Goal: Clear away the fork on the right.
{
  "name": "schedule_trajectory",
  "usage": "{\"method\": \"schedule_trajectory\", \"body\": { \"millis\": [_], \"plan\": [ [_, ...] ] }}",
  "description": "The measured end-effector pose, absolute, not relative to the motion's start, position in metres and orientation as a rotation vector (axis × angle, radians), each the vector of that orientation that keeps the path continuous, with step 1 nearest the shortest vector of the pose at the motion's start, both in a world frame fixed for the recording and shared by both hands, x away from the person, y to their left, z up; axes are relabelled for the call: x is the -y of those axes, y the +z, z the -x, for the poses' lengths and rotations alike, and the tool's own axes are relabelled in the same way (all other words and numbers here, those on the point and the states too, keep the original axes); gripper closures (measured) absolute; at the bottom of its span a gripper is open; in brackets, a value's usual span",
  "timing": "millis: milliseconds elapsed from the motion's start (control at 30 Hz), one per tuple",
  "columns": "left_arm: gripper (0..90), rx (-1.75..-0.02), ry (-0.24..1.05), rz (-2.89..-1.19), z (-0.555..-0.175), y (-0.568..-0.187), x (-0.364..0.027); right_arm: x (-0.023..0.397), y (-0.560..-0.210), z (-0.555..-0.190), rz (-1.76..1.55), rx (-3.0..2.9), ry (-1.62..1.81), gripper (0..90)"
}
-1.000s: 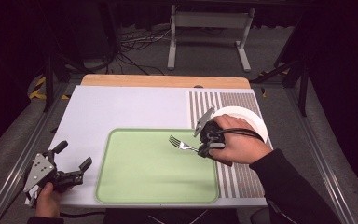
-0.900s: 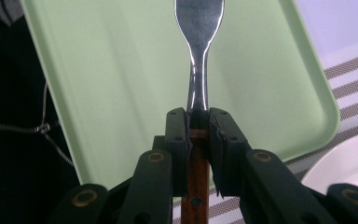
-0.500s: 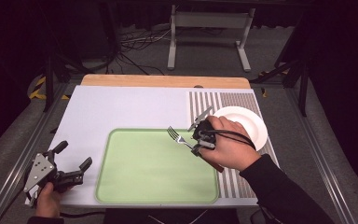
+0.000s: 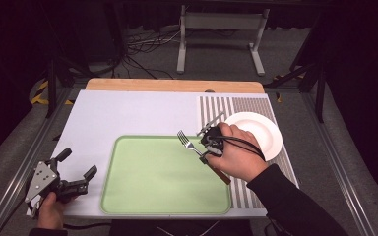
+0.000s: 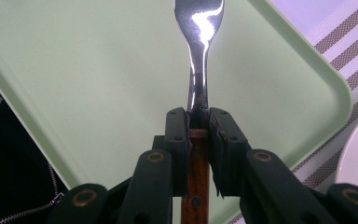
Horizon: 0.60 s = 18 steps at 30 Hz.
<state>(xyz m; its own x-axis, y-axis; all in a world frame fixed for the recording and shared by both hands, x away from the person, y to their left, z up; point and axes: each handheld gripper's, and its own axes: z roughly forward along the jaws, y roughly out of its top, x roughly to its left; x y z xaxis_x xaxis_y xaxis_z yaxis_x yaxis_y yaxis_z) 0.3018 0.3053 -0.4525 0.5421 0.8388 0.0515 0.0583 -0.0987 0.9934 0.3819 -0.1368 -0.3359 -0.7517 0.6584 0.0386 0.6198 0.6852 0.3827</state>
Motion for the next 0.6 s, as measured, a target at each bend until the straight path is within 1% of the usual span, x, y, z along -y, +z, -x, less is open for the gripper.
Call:
{"method": "schedule_trajectory", "body": {
  "millis": [200, 300, 600],
  "plan": [
    [0.0, -0.794, 0.786, -1.547, -0.302, -0.453, -0.305, 0.134, -0.347, -0.383, -1.078, -2.804, 0.557, 78.2],
    [0.0, -0.794, 0.785, -1.546, -0.302, -0.453, -0.305, 0.132, -0.360, -0.383, -1.147, -2.800, 0.538, 78.2],
    [0.0, -0.794, 0.784, -1.547, -0.302, -0.453, -0.305, 0.131, -0.380, -0.382, -1.204, -2.804, 0.473, 78.2]
  ]
}}
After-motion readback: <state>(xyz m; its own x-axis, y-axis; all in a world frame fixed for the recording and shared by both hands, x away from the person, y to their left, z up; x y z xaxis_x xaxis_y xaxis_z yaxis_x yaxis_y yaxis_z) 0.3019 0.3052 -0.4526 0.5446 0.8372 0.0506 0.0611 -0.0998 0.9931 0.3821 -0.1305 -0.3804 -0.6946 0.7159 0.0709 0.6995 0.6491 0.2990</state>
